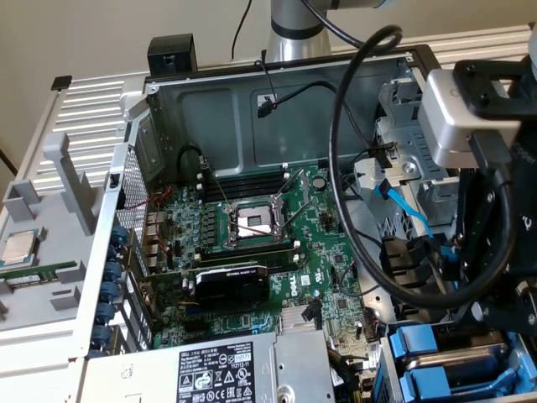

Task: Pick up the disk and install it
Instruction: 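Insert the first disk wire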

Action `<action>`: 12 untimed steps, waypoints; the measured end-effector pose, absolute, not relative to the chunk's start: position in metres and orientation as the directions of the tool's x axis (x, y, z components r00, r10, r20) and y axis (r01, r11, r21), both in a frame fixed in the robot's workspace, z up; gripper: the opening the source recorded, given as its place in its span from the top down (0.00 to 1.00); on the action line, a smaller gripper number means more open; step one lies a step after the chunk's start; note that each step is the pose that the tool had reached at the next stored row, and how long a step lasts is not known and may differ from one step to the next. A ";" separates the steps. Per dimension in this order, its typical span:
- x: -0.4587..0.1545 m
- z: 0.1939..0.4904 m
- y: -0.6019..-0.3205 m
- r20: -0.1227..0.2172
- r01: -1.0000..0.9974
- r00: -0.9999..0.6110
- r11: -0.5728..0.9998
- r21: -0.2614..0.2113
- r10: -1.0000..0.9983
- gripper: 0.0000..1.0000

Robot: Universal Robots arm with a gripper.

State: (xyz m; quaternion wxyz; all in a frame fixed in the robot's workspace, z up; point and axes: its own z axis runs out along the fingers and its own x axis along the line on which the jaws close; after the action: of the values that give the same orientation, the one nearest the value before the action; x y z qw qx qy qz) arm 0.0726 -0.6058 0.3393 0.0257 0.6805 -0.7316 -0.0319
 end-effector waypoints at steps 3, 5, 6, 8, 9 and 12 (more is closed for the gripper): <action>0.071 0.339 -0.606 -0.008 -0.994 -0.073 0.072 0.080 -0.997 0.83; 0.071 0.339 -0.606 -0.010 -0.994 -0.073 0.072 0.077 -0.997 0.83; 0.071 0.339 -0.606 -0.011 -0.994 -0.073 0.072 0.077 -0.997 0.83; 0.071 0.339 -0.607 -0.012 -0.994 -0.074 0.073 0.076 -0.997 0.83; 0.071 0.339 -0.608 -0.013 -0.994 -0.074 0.073 0.075 -0.997 0.83; 0.071 0.339 -0.608 -0.013 -0.995 -0.075 0.074 0.074 -0.997 0.83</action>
State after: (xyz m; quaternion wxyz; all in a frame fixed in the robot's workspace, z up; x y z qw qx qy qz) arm 0.0714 -0.6082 0.3393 0.0203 0.6797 -0.7325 -0.0317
